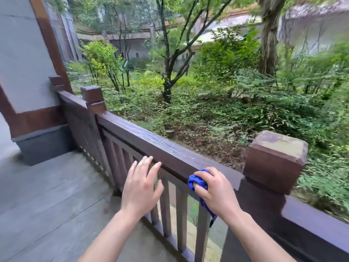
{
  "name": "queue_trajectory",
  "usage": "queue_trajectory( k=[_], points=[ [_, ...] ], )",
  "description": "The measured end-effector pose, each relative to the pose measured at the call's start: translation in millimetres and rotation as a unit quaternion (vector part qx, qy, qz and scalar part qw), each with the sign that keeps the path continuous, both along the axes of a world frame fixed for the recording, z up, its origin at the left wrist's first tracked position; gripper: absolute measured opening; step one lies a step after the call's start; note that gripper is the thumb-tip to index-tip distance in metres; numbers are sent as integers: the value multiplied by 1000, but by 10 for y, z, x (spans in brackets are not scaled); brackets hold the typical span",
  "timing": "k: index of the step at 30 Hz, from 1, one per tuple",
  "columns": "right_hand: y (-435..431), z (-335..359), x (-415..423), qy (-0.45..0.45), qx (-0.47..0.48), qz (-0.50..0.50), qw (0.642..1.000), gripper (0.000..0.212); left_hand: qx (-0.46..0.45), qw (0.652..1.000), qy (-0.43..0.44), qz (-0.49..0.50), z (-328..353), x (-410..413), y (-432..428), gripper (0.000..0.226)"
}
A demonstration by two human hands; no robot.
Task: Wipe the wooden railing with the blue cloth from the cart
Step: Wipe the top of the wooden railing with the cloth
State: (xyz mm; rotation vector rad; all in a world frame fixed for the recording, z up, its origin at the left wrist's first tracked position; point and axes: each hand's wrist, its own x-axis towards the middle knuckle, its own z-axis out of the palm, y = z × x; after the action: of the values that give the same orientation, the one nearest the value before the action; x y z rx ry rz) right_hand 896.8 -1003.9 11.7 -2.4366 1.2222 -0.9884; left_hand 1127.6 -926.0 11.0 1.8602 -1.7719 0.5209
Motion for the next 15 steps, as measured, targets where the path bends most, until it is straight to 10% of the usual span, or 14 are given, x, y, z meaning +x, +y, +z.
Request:
queue_trajectory(
  k=[15],
  points=[
    [-1328,-510,482,92,-10,-124,988,39,104,994,3,-42,-460,772,-1760,52]
  ],
)
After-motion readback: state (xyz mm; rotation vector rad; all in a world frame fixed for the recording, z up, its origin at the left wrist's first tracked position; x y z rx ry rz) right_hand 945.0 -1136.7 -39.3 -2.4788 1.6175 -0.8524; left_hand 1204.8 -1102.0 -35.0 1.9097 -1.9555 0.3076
